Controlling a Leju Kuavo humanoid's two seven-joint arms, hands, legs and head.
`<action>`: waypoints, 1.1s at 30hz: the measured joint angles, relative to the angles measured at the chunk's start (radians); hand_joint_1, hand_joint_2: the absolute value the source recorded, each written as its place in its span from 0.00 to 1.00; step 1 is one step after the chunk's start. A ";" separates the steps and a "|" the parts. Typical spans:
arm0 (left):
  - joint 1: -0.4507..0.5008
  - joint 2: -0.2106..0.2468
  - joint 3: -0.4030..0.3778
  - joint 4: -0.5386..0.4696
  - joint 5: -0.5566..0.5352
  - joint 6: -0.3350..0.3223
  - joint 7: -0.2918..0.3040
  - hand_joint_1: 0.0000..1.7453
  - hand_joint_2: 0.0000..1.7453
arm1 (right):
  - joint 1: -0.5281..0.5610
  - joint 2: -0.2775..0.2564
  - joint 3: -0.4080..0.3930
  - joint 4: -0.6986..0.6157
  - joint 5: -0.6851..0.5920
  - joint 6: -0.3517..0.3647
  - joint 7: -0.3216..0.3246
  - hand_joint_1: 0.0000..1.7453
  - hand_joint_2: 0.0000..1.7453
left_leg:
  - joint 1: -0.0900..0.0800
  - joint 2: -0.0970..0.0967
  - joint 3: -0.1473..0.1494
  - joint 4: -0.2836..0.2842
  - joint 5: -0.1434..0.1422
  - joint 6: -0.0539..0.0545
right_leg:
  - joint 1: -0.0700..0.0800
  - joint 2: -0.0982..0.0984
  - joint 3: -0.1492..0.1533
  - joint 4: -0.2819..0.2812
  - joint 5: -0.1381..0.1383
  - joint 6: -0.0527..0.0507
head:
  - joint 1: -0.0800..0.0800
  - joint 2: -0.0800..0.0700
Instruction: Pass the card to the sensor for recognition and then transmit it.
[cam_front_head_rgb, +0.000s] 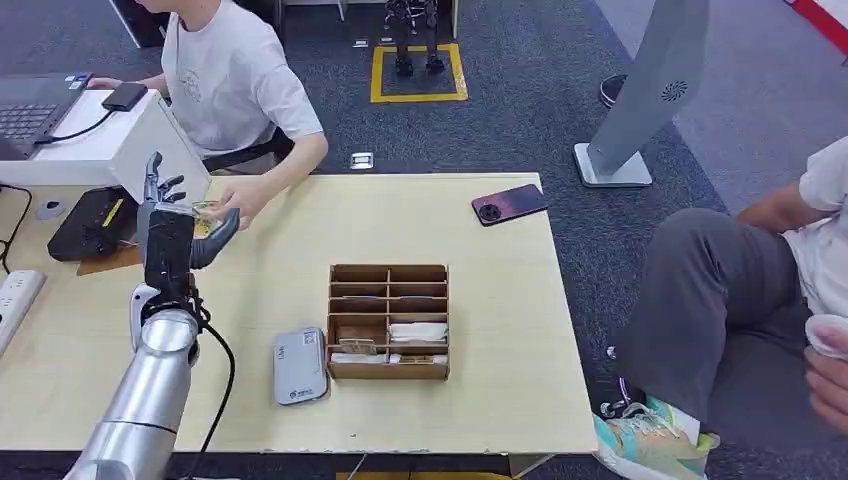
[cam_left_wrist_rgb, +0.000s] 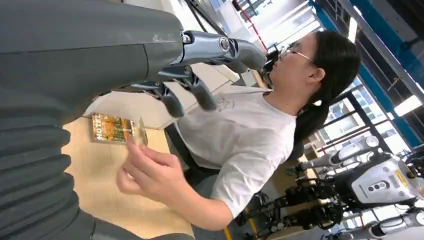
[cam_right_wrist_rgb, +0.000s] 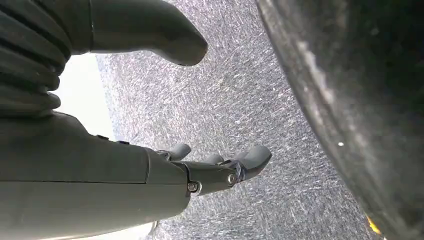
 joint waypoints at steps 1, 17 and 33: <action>0.000 0.003 0.000 0.000 0.001 -0.001 -0.001 0.00 1.00 | 0.000 0.000 0.000 0.000 0.000 0.000 0.000 0.00 1.00 | 0.000 0.000 0.000 0.000 0.000 0.000 | 0.000 0.000 0.000 0.000 0.000 0.000 | 0.000 0.000; 0.210 0.119 -0.103 -0.218 -0.376 -0.029 -0.187 0.00 1.00 | 0.003 0.000 -0.002 0.000 -0.029 0.014 -0.010 0.00 1.00 | 0.000 0.001 -0.001 0.000 -0.002 0.001 | 0.000 0.001 -0.001 0.000 -0.002 0.001 | 0.000 0.000; 0.383 0.261 -0.474 -0.423 -0.760 0.099 -0.016 0.00 1.00 | 0.005 0.001 -0.020 0.000 -0.036 0.013 0.000 0.00 1.00 | 0.000 0.000 -0.001 0.000 -0.002 0.002 | 0.000 -0.001 -0.001 -0.001 -0.002 0.001 | 0.000 0.000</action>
